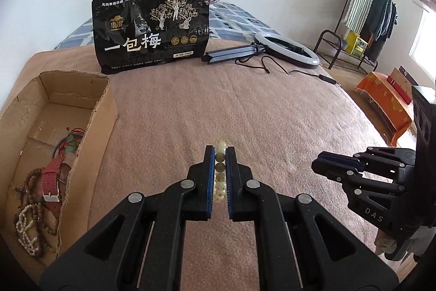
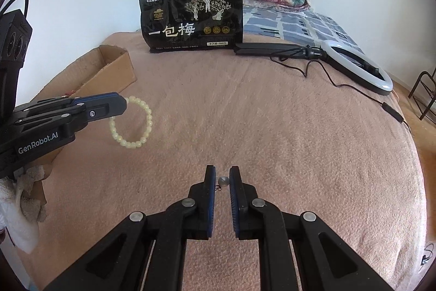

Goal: Organize jewelry
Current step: 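Lift the pale bead bracelet with the left gripper and carry it over the box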

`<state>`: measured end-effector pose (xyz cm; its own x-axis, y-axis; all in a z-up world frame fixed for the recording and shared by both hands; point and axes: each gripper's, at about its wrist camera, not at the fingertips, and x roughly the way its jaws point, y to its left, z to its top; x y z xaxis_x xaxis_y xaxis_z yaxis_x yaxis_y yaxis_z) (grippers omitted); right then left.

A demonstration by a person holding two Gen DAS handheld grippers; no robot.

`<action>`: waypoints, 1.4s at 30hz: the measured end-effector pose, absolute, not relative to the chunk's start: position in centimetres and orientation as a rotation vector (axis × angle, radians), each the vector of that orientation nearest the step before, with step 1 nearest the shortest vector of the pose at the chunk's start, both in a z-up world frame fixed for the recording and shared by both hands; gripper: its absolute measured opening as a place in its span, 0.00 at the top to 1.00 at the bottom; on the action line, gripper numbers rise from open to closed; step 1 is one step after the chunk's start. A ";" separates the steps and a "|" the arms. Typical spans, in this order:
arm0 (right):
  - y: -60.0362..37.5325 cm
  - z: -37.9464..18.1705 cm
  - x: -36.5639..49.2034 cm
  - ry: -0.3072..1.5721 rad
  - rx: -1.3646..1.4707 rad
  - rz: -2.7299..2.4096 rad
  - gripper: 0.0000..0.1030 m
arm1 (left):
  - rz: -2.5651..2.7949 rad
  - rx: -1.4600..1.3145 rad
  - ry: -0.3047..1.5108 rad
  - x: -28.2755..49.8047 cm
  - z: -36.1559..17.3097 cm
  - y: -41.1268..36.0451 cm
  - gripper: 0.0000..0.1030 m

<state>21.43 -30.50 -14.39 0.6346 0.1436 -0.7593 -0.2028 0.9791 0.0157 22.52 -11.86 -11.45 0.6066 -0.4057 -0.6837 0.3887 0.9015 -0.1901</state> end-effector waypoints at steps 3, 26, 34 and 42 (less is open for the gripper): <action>-30.3 -13.6 20.8 0.849 -0.078 0.199 0.92 | -0.458 -0.019 0.781 21.6 -10.6 -11.4 0.95; -23.9 -6.7 20.3 0.752 -0.113 0.285 0.92 | -0.382 -0.064 0.654 17.1 -4.0 -3.4 0.95; -19.6 -5.1 21.8 0.740 -0.096 0.349 0.92 | -0.314 -0.077 0.629 16.6 -3.2 1.4 0.95; -14.6 -4.1 23.3 0.737 -0.114 0.411 0.92 | -0.247 -0.078 0.613 16.6 -2.8 5.5 0.95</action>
